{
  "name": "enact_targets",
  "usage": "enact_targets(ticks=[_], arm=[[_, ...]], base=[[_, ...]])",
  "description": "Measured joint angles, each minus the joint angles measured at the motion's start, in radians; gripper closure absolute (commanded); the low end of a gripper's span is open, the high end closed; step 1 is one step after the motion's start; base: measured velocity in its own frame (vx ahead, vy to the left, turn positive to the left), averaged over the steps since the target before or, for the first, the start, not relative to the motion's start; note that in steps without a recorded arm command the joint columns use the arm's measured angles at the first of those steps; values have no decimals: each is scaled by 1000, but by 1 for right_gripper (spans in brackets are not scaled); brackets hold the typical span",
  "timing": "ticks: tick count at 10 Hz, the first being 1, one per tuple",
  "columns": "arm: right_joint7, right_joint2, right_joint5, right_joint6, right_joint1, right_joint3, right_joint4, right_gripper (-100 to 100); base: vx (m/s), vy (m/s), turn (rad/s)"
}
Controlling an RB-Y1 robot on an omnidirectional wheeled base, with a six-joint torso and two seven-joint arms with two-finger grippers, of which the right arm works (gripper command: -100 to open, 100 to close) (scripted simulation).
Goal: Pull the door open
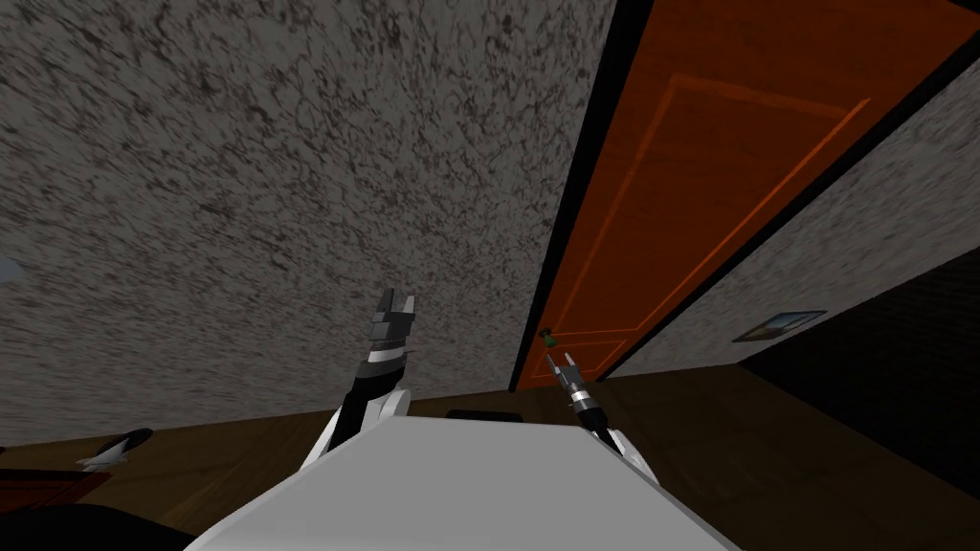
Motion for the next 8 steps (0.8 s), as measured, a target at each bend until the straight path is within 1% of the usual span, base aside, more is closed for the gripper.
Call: enact_targets(ticks=[2,3,4,8], arm=[[26,8,-43,32,7,16,-27,-100],[38,12,-62,44,6,22,-33,-100],[40,12,-64,47,6,23,-34,100],[37,9,-62,47,6,21,-32,100]], base=[[169,-33,119],[67,-21,19],[-5,0,-21],[-15,0,-1]])
